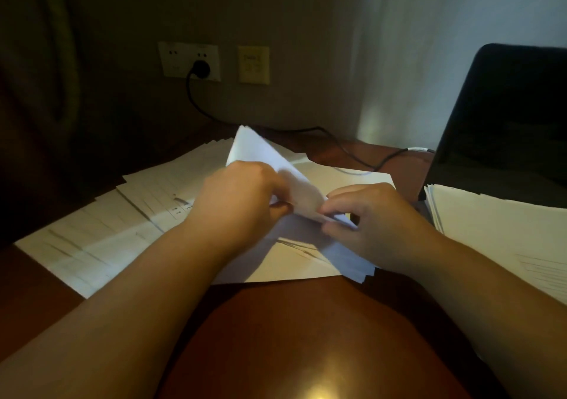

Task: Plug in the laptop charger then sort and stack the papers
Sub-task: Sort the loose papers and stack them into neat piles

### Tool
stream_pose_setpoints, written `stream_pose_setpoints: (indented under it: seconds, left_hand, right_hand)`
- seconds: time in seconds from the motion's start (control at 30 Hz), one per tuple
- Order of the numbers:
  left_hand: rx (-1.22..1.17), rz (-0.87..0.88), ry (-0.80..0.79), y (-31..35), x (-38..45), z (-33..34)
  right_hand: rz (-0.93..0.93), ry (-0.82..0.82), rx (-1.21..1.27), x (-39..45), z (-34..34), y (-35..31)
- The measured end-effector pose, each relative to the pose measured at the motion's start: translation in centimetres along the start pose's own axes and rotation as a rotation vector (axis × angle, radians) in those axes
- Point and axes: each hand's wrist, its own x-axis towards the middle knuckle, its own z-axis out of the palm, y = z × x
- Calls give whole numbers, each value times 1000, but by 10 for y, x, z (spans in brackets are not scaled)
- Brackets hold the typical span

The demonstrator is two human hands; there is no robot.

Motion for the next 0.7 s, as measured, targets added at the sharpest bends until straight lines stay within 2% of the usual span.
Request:
stream_pose_setpoints:
  seconds: [0.07, 0.2, 0.27, 0.3, 0.37, 0.4, 0.47, 0.7]
  left_hand:
    - [-24, 21, 121, 3, -2, 0]
    - [-33, 121, 473, 12, -8, -7]
    - [-81, 198, 572, 15, -11, -10]
    - [-122, 221, 540, 15, -12, -11]
    - [-159, 193, 297, 17, -13, -8]
    - [-119, 164, 161, 17, -12, -5]
    - [-38, 122, -5, 14, -10, 5]
    - [-32, 10, -256, 11, -10, 15]
  right_hand:
    - [14, 40, -31, 0, 1, 1]
    - [56, 188, -78, 0, 0, 1]
    - [110, 267, -31, 0, -2, 2]
    - [129, 294, 2, 0, -2, 3]
    - [124, 343, 37, 1, -4, 6]
    - [129, 371, 34, 1, -4, 8]
    - [149, 414, 24, 2, -3, 11]
    - [168, 440, 20, 3, 0, 14]
